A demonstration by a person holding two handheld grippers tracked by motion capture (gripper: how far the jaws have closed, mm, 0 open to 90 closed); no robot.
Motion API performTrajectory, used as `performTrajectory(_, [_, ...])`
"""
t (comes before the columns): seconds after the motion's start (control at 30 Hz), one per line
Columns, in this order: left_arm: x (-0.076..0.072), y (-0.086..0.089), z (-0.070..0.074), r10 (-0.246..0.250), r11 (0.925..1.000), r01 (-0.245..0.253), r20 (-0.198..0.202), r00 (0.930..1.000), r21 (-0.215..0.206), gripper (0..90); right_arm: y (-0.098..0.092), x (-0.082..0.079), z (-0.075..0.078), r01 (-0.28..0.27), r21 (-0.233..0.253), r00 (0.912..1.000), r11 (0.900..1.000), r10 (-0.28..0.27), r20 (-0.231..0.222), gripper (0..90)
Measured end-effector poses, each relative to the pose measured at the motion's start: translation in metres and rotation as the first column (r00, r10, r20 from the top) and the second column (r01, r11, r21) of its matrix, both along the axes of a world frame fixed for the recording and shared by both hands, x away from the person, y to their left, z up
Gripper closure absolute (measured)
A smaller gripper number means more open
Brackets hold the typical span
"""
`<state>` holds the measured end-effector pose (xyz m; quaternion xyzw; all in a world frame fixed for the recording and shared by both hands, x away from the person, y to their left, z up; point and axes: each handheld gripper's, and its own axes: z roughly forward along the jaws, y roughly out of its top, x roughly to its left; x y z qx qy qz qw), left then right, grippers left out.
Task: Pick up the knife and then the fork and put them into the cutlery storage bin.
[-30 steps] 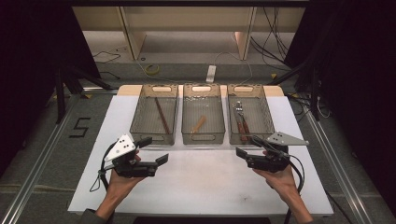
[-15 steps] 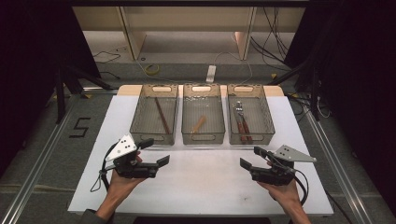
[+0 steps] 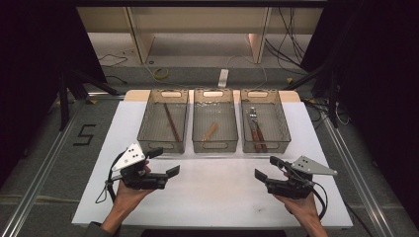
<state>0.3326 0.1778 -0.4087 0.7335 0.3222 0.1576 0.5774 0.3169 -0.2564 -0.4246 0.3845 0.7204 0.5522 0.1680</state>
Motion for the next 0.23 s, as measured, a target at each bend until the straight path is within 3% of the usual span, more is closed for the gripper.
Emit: performTrajectory(0.23, [0.0003, 0.0002, 0.0004, 0.001, 1.0000, -0.001, 0.004, 1.0000, 0.000, 12.1, 0.0001, -0.0001, 0.0009, 0.003, -0.003, 1.0000, 1.000, -0.003, 0.006, 23.0])
